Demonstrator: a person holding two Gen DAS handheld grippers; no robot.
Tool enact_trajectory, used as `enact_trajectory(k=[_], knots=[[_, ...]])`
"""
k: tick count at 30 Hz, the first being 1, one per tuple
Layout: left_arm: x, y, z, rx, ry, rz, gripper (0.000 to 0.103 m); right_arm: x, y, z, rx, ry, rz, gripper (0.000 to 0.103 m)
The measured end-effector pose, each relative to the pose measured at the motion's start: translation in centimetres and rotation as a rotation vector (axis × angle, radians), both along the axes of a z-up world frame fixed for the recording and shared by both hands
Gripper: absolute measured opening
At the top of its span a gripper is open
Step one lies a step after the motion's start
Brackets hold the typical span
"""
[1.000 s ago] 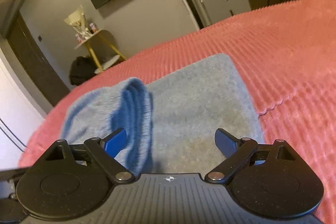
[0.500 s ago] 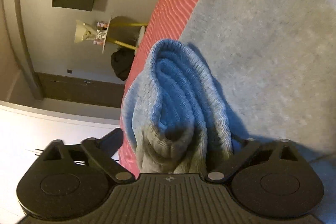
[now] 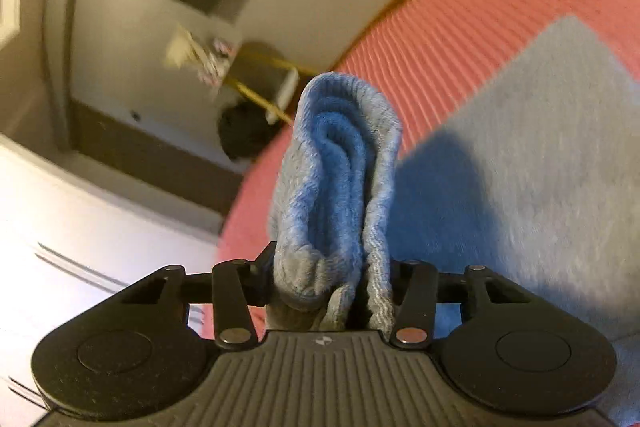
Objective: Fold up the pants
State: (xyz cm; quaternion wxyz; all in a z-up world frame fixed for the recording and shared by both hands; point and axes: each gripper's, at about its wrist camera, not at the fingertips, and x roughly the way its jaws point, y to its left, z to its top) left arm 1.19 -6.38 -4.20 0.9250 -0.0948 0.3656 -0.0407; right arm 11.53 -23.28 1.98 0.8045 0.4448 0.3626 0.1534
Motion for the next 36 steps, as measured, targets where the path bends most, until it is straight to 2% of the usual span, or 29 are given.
enact_trajectory(k=[3,7,10,11,13,16,18,21,25,27,29,31,34,36], knots=[[-0.4,-0.8,0.3,0.017,-0.018,-0.063,0.074,-0.6,-0.8,0.6,0.019,-0.014,-0.025,0.046],[0.2,-1.7,-0.4,0.042,0.052,-0.139,0.073,-1.2,-2.5,0.9,0.031,-0.006,-0.043,0.046],[0.3,-1.7,-0.4,0.086,0.040,-0.076,0.073,-1.8,-3.2,2.0,0.051,-0.024,-0.054,0.046],[0.3,-1.5,-0.6,0.081,0.040,-0.047,0.069,-2.2,-3.6,2.3,0.055,-0.039,-0.051,0.046],[0.7,-0.5,-0.9,0.021,0.051,-0.007,0.059,-2.2,-3.8,3.2,0.048,-0.063,-0.041,0.046],[0.5,0.8,-0.8,-0.055,0.025,0.041,0.047,-2.5,-3.9,3.5,0.000,-0.075,-0.029,0.046],[0.6,1.2,-0.8,-0.036,0.031,0.077,0.015,-2.7,-4.2,3.2,-0.002,-0.063,-0.030,0.046],[1.4,2.0,-1.1,-0.051,0.103,0.112,0.005,-3.4,-4.8,2.8,0.006,-0.071,-0.038,0.045],[1.5,2.3,-1.1,-0.063,0.112,0.111,0.006,-3.9,-5.6,2.5,-0.018,-0.066,-0.042,0.045],[1.4,2.2,-1.2,-0.072,0.102,0.092,0.014,-4.2,-6.2,2.0,-0.087,-0.069,-0.054,0.047],[1.5,2.0,-1.3,-0.060,0.099,0.085,0.016,-4.4,-7.4,0.7,-0.148,-0.006,-0.099,0.058],[1.4,1.7,-1.3,-0.050,0.097,0.086,0.018,-5.3,-9.0,-0.2,-0.184,0.061,-0.184,0.058],[1.7,1.4,-1.3,-0.057,0.102,0.097,0.019,-7.4,-10.7,-0.4,-0.108,0.053,-0.231,0.058],[2.0,1.4,-1.4,-0.064,0.104,0.101,0.019,-8.4,-10.4,-0.4,-0.047,0.040,-0.207,0.058]])
